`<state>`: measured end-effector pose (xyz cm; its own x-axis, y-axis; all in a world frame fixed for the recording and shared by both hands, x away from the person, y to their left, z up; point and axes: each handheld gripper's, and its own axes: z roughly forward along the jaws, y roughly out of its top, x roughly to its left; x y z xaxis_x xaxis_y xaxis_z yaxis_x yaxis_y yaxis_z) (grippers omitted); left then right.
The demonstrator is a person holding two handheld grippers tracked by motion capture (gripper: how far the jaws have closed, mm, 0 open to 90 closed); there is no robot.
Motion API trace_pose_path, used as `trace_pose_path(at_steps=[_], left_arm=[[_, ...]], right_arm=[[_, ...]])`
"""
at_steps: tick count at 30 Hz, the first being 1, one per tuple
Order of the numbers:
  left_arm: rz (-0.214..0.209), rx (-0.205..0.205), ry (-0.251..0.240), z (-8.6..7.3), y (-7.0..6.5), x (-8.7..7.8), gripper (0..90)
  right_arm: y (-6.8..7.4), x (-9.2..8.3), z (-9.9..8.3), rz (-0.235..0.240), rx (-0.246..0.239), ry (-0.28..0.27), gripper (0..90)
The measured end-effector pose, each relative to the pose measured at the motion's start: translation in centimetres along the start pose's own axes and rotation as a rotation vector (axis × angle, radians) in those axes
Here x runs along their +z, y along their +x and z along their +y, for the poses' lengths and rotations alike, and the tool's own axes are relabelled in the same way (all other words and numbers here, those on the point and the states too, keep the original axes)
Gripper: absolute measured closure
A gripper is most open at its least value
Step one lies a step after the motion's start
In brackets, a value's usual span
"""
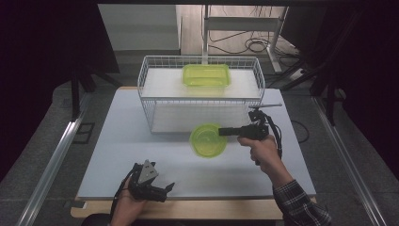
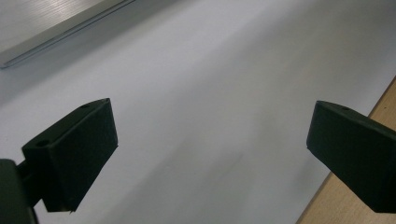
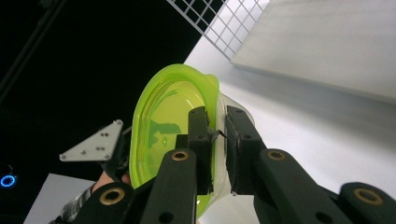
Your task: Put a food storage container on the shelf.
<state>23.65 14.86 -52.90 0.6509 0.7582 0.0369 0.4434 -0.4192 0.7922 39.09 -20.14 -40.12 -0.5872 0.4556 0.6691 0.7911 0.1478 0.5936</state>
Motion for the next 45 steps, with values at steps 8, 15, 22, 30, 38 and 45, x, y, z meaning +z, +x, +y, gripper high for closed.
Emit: trace_pose_path(at_steps=[8,15,22,30,38,45], left_arm=[[0.003,0.003,0.001,0.0,0.1,0.0,1.7],[-0.003,-0.011,-0.012,0.0,0.2,-0.1,1.6],[-0.025,-0.035,-0.025,0.0,0.4,-0.2,1.7],[-0.029,-0.037,-0.024,0.0,0.3,-0.1,1.6],[-0.030,-0.034,-0.021,0.0,0.4,-0.1,1.6],[-0.032,-0.033,-0.019,0.0,0.4,-0.1,1.6]], right_arm=[[0.9,-1.0,1.5,0.019,0.013,-0.033,80.9],[1.6,-2.1,2.9,-0.002,0.003,-0.070,80.9],[1.9,-2.8,4.0,-0.018,0.005,-0.097,80.9],[2.5,-3.3,5.4,-0.028,0.004,-0.124,80.9],[3.5,-3.9,7.3,-0.037,-0.009,-0.160,81.0],[4.6,-4.4,9.2,-0.049,-0.020,-0.192,81.0]])
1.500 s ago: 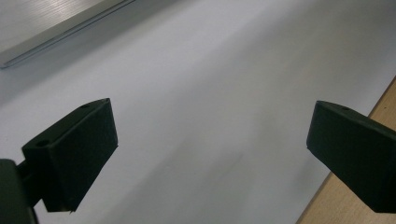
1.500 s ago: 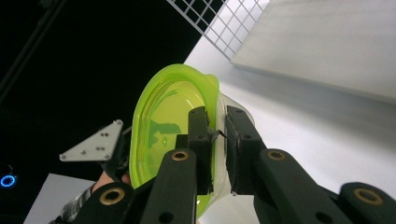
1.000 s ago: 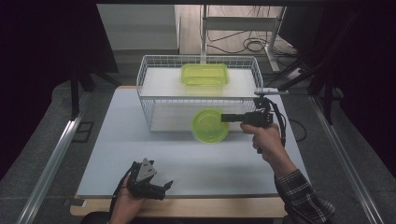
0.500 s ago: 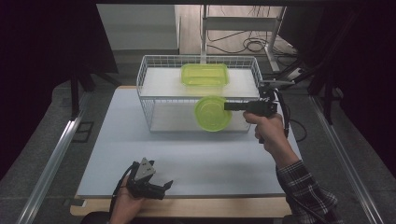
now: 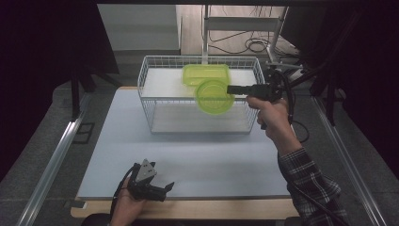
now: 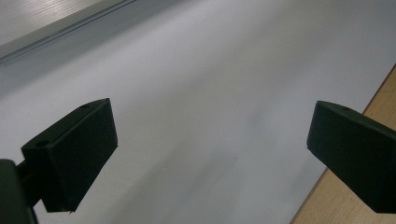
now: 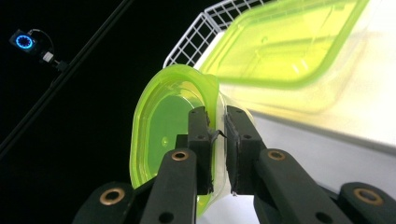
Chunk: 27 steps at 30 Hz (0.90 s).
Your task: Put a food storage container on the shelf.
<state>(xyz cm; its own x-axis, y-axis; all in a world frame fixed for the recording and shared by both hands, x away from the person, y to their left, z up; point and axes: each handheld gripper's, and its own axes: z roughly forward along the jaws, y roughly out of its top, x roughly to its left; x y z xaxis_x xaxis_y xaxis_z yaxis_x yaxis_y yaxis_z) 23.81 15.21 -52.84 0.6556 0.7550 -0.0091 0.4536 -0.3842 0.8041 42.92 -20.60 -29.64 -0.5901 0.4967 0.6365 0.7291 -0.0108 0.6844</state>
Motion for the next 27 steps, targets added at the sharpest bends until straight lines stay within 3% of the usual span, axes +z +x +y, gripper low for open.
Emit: trace_pose_path(at_steps=[16,27], left_arm=[[-0.001,0.000,0.009,0.0,-0.1,0.1,1.6],[-0.002,0.002,0.006,0.0,0.0,0.0,1.6]], right_arm=[[1.3,0.6,3.7,-0.052,-0.020,-0.066,80.9],[1.2,1.9,5.5,-0.110,-0.015,-0.117,80.9]])
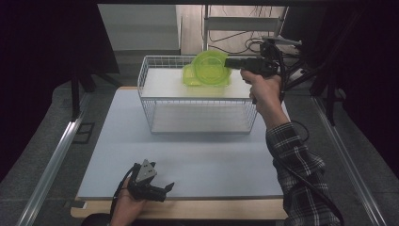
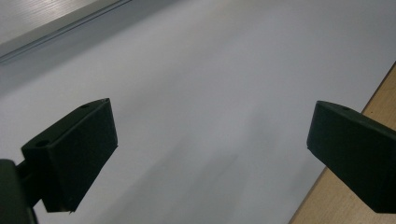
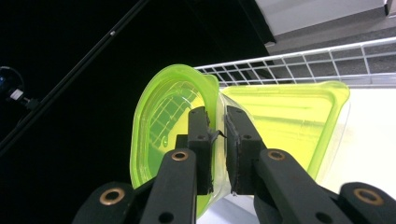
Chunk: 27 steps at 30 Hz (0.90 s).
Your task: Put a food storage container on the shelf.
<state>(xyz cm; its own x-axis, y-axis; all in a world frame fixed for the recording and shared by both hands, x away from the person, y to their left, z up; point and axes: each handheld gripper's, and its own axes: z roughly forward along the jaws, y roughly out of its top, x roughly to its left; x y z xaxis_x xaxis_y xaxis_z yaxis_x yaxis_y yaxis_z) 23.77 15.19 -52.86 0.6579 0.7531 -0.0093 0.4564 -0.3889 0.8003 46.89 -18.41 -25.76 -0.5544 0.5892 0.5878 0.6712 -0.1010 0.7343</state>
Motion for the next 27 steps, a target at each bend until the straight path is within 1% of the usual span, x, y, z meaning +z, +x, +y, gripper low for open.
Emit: trace_pose_path(at_steps=[4,10,11,12,15,17,22,27], left_arm=[[-0.001,0.004,0.001,0.0,0.0,0.0,1.6],[-0.002,0.005,0.003,0.0,0.0,0.0,1.6],[-0.003,0.006,0.004,0.0,0.0,0.0,1.6],[-0.003,0.006,0.005,0.0,0.0,0.0,1.6],[-0.004,0.006,0.005,0.0,0.0,0.0,1.6],[-0.005,0.006,0.006,0.0,0.0,0.0,1.6],[-0.007,0.007,0.011,0.0,-0.1,0.0,1.6],[-0.009,0.009,0.015,-0.1,-0.1,0.1,1.6]], right_arm=[[0.0,0.7,0.3,-0.023,-0.005,0.000,80.9],[-0.3,2.0,0.6,-0.045,0.013,-0.011,80.8],[-0.4,2.2,0.6,-0.050,0.011,-0.008,80.8],[-0.4,2.4,0.6,-0.065,0.004,-0.004,80.7],[-0.6,2.7,0.6,-0.073,0.016,-0.015,80.2],[-0.5,2.9,0.5,-0.100,0.020,-0.032,79.4],[-0.1,3.4,0.5,-0.161,-0.011,-0.041,77.2],[0.0,3.8,0.6,-0.209,-0.039,-0.041,75.0]])
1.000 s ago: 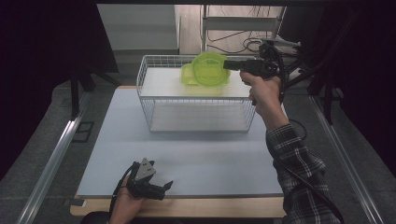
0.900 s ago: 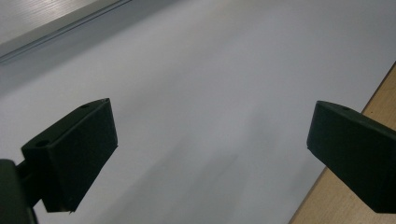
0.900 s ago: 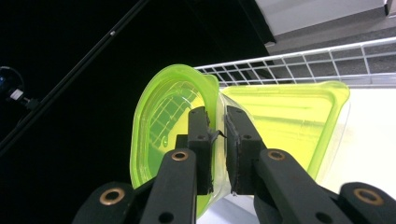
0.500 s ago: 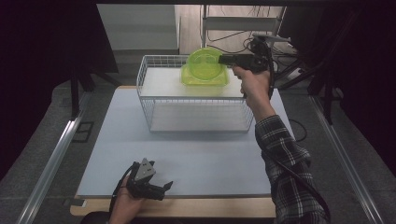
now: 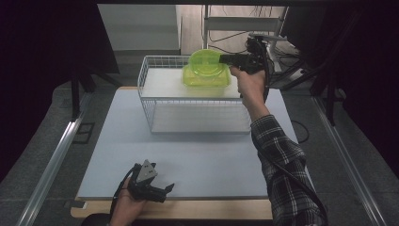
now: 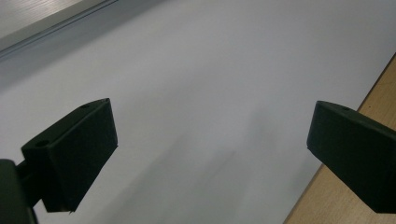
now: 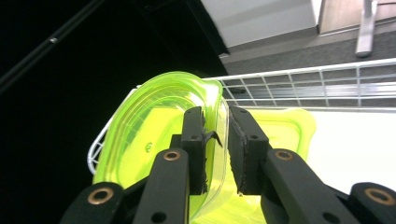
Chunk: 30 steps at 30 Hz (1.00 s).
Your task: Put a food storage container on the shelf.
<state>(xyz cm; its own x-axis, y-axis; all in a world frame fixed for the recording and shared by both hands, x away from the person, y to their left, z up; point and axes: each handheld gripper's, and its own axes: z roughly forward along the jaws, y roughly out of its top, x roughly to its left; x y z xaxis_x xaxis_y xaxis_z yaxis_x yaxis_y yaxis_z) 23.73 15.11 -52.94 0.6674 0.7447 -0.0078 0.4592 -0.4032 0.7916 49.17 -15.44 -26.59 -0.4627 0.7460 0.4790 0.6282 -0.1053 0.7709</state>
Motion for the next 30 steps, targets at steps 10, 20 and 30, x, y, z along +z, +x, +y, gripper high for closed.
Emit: trace_pose_path(at_steps=[10,20,30], left_arm=[[-0.002,0.003,0.004,0.0,-0.1,0.0,1.6],[-0.001,0.008,0.008,0.0,-0.1,0.1,1.5],[-0.003,0.008,0.005,0.1,-0.1,0.2,1.5]], right_arm=[[-0.1,0.1,-0.2,-0.010,-0.003,-0.010,59.5],[-0.3,-1.1,-1.1,0.031,-0.050,0.020,32.2],[0.1,-2.6,-2.3,0.035,-0.164,0.055,24.2]])
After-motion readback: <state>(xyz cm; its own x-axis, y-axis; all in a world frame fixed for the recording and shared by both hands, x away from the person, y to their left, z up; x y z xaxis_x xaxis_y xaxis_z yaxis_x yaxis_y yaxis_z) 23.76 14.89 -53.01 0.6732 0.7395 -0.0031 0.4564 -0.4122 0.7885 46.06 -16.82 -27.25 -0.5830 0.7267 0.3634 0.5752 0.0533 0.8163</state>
